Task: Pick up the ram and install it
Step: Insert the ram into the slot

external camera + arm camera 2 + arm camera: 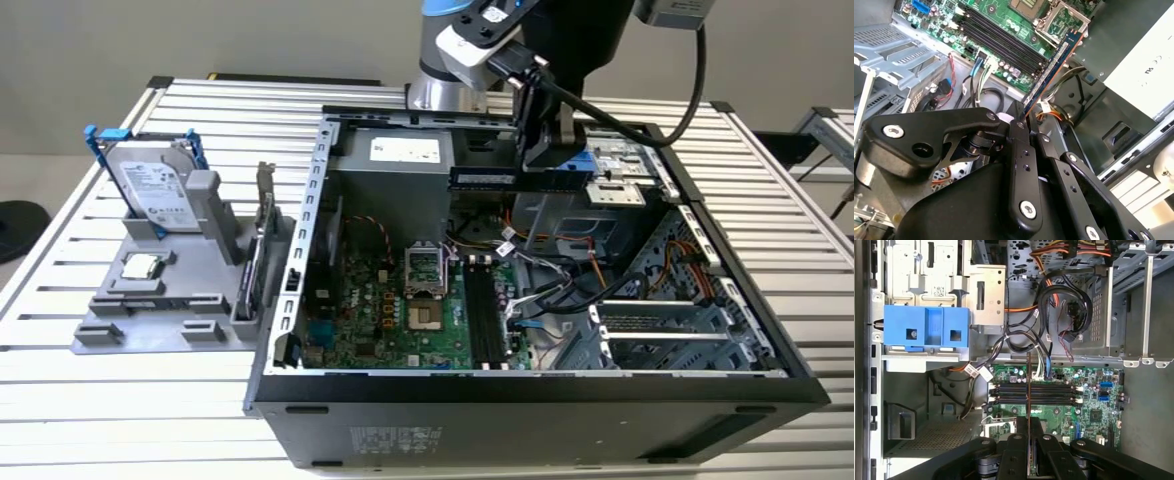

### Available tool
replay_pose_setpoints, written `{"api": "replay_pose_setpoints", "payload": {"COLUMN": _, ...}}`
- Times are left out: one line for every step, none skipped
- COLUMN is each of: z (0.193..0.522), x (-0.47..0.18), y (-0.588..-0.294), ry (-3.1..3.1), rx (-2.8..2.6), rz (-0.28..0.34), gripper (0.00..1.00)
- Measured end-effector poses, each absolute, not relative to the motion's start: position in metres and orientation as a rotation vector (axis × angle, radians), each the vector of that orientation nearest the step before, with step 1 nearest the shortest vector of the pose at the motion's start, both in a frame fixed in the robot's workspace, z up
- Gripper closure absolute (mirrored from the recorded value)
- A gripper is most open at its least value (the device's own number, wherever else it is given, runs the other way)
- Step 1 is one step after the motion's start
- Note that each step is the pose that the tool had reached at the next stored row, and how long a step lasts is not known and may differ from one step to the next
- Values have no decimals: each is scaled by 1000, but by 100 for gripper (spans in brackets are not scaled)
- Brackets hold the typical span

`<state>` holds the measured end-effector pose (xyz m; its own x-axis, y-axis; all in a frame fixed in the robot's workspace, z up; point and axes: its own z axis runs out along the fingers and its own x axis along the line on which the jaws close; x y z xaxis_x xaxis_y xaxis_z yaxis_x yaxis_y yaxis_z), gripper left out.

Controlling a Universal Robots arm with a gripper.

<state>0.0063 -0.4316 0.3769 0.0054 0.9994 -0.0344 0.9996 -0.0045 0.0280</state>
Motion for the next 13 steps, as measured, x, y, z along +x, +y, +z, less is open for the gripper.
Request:
{"api": "replay_pose_setpoints", "payload": {"z": 377, "x": 6, "y": -431, "ry": 2185, "rx": 2196, "rz": -7, "gripper": 100}}
{"api": "replay_pose_setpoints", "payload": {"z": 377, "x": 6, "y": -430, "ry": 2185, "rx": 2196, "rz": -7, "gripper": 100}}
{"api": "replay_pose_setpoints", "payload": {"z": 376, "x": 6, "y": -430, "ry": 2185, "rx": 2196, "rz": -7, "gripper": 100}}
{"api": "replay_pose_setpoints", "payload": {"z": 376, "x": 6, "y": -429, "ry": 2185, "rx": 2195, "rz": -8, "gripper": 100}}
{"api": "replay_pose_setpoints", "payload": {"z": 376, "x": 6, "y": -429, "ry": 2185, "rx": 2195, "rz": -8, "gripper": 100}}
{"api": "replay_pose_setpoints", "payload": {"z": 376, "x": 6, "y": -429, "ry": 2184, "rx": 2195, "rz": -9, "gripper": 100}}
{"api": "replay_pose_setpoints", "payload": {"z": 376, "x": 6, "y": -429, "ry": 2184, "rx": 2195, "rz": -9, "gripper": 100}}
{"api": "replay_pose_setpoints", "payload": {"z": 376, "x": 6, "y": -429, "ry": 2184, "rx": 2195, "rz": -9, "gripper": 100}}
{"api": "replay_pose_setpoints", "payload": {"z": 376, "x": 6, "y": -429, "ry": 2184, "rx": 2195, "rz": -9, "gripper": 100}}
{"api": "replay_pose_setpoints", "payload": {"z": 376, "x": 6, "y": -429, "ry": 2184, "rx": 2195, "rz": -9, "gripper": 100}}
{"api": "replay_pose_setpoints", "payload": {"z": 376, "x": 6, "y": -429, "ry": 2184, "rx": 2195, "rz": -9, "gripper": 100}}
{"api": "replay_pose_setpoints", "payload": {"z": 376, "x": 6, "y": -429, "ry": 2184, "rx": 2195, "rz": -9, "gripper": 100}}
{"api": "replay_pose_setpoints", "payload": {"z": 376, "x": 6, "y": -428, "ry": 2184, "rx": 2195, "rz": -9, "gripper": 100}}
